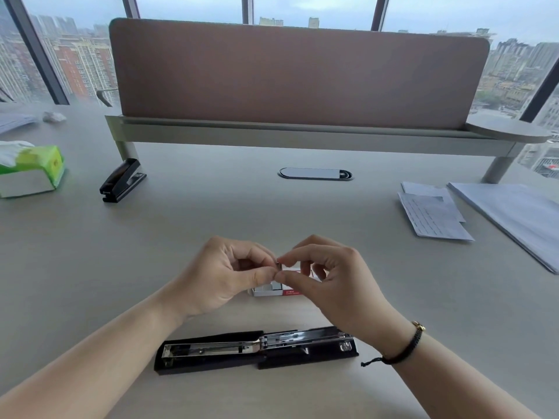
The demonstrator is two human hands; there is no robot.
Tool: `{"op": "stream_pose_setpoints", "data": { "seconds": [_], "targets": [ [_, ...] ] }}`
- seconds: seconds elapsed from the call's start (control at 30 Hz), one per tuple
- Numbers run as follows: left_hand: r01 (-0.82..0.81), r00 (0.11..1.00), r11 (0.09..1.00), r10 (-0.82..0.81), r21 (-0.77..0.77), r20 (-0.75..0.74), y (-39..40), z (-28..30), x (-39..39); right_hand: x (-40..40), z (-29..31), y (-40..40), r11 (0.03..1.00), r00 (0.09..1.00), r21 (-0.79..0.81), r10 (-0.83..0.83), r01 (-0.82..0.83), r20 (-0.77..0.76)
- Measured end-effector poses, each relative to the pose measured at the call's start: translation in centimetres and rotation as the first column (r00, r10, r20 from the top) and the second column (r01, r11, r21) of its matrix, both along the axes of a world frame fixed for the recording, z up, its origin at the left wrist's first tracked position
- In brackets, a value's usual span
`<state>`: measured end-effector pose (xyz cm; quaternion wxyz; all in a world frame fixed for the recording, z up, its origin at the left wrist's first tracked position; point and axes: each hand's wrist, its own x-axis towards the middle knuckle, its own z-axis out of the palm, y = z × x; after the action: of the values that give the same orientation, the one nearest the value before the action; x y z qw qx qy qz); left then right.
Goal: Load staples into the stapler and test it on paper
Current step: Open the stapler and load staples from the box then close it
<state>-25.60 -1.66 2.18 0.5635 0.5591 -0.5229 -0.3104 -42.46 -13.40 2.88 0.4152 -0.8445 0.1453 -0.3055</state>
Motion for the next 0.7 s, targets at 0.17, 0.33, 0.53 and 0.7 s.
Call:
{"op": "stream_pose_setpoints", "data": {
  "seconds": [0.17, 0.33, 0.53, 0.7],
  "targets": [
    [0.012, 0.998, 1.000, -0.011, 0.020, -0.065, 0.1, 0.2, -0.1, 0.0, 0.2, 0.0, 1.000, 1.000, 0.011, 0.019, -0.019, 0.005],
    [0.041, 0.996, 0.997, -0.037, 0.058, -0.080, 0.2, 0.2, 0.2, 0.0, 0.2, 0.0, 0.999, 0.999, 0.019, 0.051, -0.051, 0.006],
    [0.104, 0.989, 0.992, -0.095, 0.072, -0.109, 0.6, 0.5, 0.3, -0.4, 0.8, 0.0, 0.995, 0.996, 0.050, 0.085, -0.084, -0.016],
    [0.120, 0.991, 0.978, -0.127, 0.168, 0.033, 1.8, 1.7, 0.6, -2.9, 2.4, -1.7, 0.987, 0.980, 0.084, 0.145, -0.135, -0.139]
  ]
}}
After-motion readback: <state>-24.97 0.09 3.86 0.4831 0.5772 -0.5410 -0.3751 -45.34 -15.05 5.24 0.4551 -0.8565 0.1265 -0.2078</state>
